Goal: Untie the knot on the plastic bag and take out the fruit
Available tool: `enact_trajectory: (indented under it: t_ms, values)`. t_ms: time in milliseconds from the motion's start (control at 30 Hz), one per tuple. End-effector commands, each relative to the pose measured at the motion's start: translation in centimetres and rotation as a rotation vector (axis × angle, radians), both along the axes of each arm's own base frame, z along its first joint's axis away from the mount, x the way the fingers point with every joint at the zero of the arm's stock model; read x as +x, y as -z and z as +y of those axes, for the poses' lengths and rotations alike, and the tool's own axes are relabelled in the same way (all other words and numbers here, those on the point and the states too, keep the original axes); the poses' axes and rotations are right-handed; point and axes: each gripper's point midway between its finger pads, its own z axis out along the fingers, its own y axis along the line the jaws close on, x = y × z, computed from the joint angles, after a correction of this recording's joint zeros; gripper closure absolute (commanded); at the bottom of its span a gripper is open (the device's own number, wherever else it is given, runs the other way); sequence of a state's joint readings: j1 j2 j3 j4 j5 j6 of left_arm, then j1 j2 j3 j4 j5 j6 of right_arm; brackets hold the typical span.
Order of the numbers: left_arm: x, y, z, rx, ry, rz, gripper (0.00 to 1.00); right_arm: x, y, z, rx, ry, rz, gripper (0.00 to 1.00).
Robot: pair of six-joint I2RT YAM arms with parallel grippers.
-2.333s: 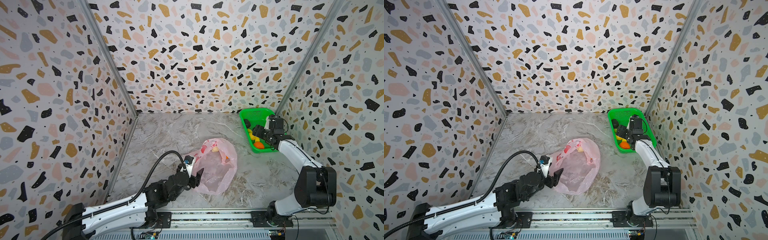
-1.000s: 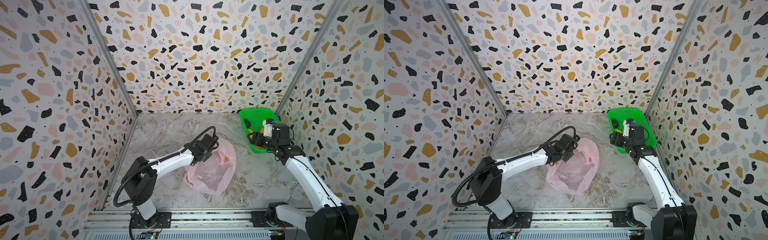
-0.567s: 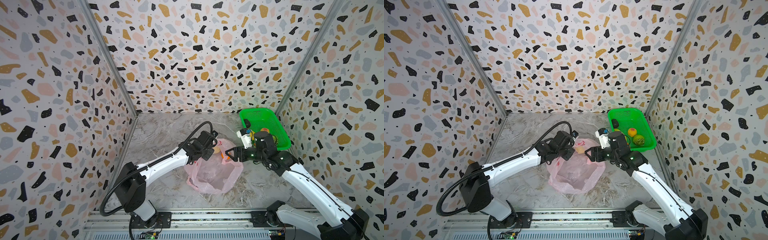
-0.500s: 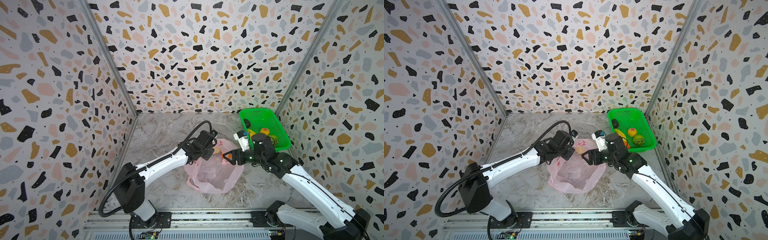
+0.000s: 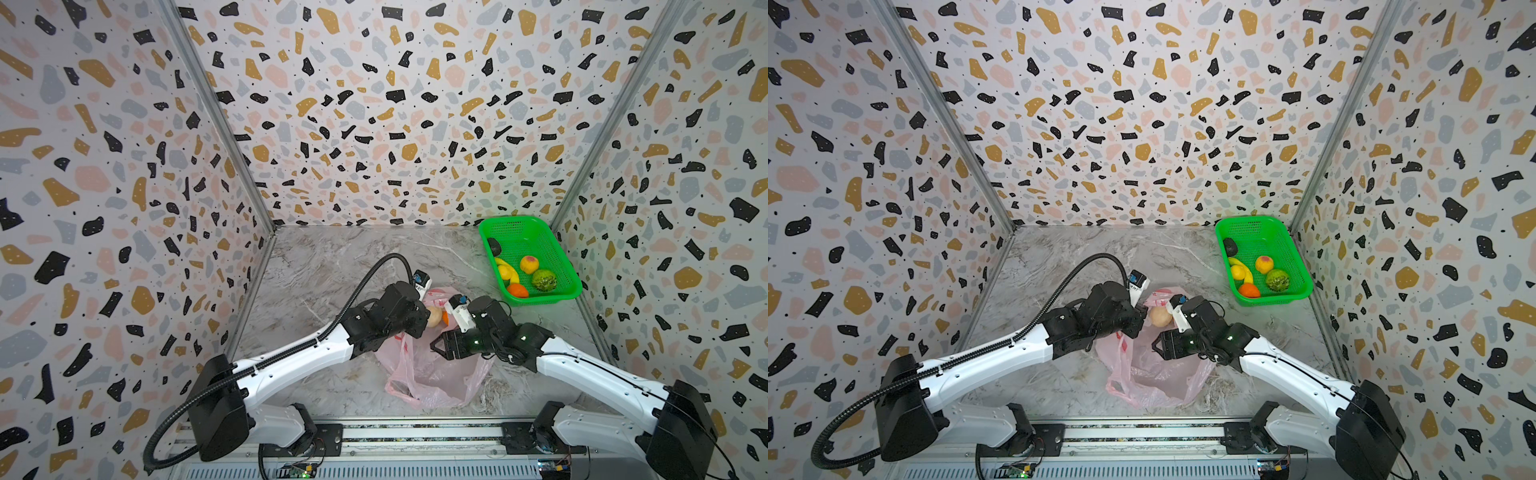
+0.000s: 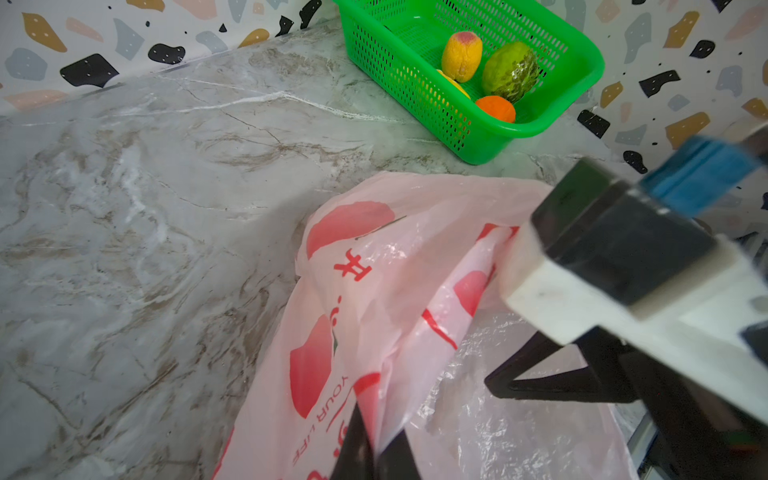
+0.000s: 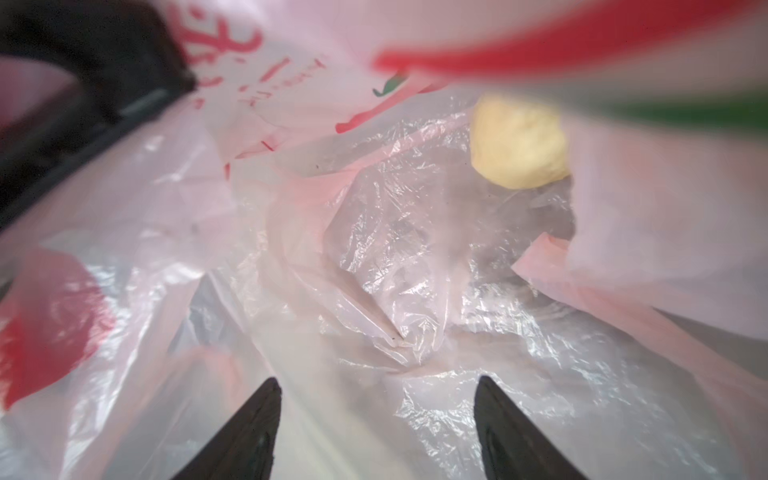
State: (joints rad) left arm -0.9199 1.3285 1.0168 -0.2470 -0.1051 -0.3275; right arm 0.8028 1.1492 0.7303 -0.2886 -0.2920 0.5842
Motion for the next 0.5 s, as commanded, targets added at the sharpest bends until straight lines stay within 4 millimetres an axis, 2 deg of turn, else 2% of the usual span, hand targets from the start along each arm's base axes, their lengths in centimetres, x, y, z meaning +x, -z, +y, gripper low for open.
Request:
enact_trajectory:
  t_ms: [0,67,167,267,367,467]
  values:
    - [0.1,-1.4,-0.8,-0.096,-0.014,-0.016,1.00,1.0,0.0,1.2,0.045,0.033,-0.046,0.27]
    - [0.2,-1.8,-0.7,-0.109,-0.020,-0.028,1.00,1.4,0.8,1.5,0.034,0.053,-0.063,0.28]
    - [-0.1,-2.1,-0.9,-0.130,-0.007,-0.029,1.00,3.3,1.5,0.8,-0.007,0.159,-0.100,0.27]
    - [-0.8,-1.2,-1.4,-0.130,0.027,-0.005,1.00,5.4,1.6,-0.1,-0.036,0.262,-0.104,0.19]
    - [-1.6,-0.8,-2.0,-0.147,0.059,0.010,1.00,7.5,2.3,-1.8,-0.017,0.368,-0.074,0.17]
    - [-1.9,-0.2,-2.1,-0.130,0.065,0.020,1.00,9.3,1.6,-3.8,-0.016,0.472,-0.110,0.17]
